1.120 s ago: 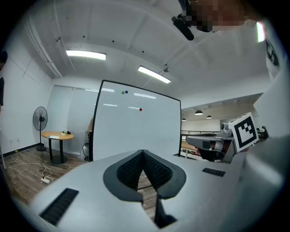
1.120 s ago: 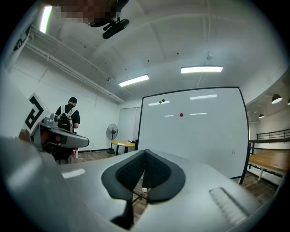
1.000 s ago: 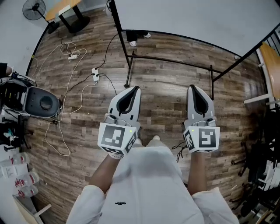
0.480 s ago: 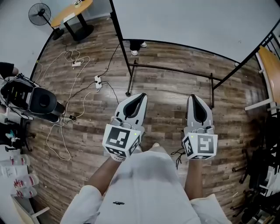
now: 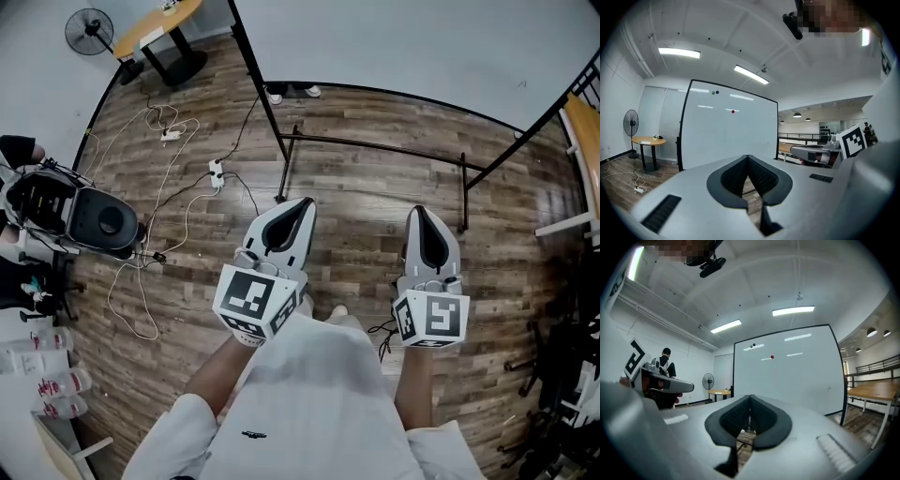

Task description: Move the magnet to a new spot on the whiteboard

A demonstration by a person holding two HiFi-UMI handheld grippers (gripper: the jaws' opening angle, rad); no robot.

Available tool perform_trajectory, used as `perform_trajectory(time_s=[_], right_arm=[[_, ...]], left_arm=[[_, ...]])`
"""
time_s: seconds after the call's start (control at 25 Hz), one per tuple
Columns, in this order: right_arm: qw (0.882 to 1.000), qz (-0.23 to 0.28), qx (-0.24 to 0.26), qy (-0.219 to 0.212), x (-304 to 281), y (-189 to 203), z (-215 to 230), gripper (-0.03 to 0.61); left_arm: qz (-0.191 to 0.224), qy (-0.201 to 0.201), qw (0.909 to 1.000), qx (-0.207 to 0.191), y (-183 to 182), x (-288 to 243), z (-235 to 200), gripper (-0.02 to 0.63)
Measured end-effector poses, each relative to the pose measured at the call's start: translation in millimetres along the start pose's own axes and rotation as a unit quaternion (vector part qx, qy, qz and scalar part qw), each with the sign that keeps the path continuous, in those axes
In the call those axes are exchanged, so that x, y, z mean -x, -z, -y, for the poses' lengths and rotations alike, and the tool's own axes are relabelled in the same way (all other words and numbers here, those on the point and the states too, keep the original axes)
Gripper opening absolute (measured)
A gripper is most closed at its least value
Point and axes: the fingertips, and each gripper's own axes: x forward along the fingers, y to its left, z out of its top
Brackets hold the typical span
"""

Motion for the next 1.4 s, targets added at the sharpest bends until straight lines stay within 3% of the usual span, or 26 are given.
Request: perform_trajectory(time_s=[0.32,0.64,0.88,1.16,1.4], right_arm=[[1.000,0.000,0.018,0.009,-58.8,6.7,6.0,0.011],[0.999,-0.004,0.028,0.024,-208.8,25.7,-16.0,0.011],[0.996,-0.011,0.034,0.077,-312.5,14.4,-19.5,0.011],[0.991,-0.001,0.046,0.123,-380.6,-5.3,-15.9,0.011],[0.988,0.002,0.054,0.144,-408.8,-14.2,4.8,0.011]], left_arm=[[0.005,0.005,0.9999,0.008,3.2,-43.4,-49.3,0.006],[0.002,0.046,0.9989,0.007,-1.9,-139.4,-179.2,0.006],[-0.003,0.099,0.9951,-0.005,-32.3,-214.4,-264.1,0.006],[0.021,0.161,0.9867,-0.003,-71.8,-278.1,-299.8,0.006],[0.027,0.187,0.9819,0.001,-85.2,-317.4,-303.0,0.006]])
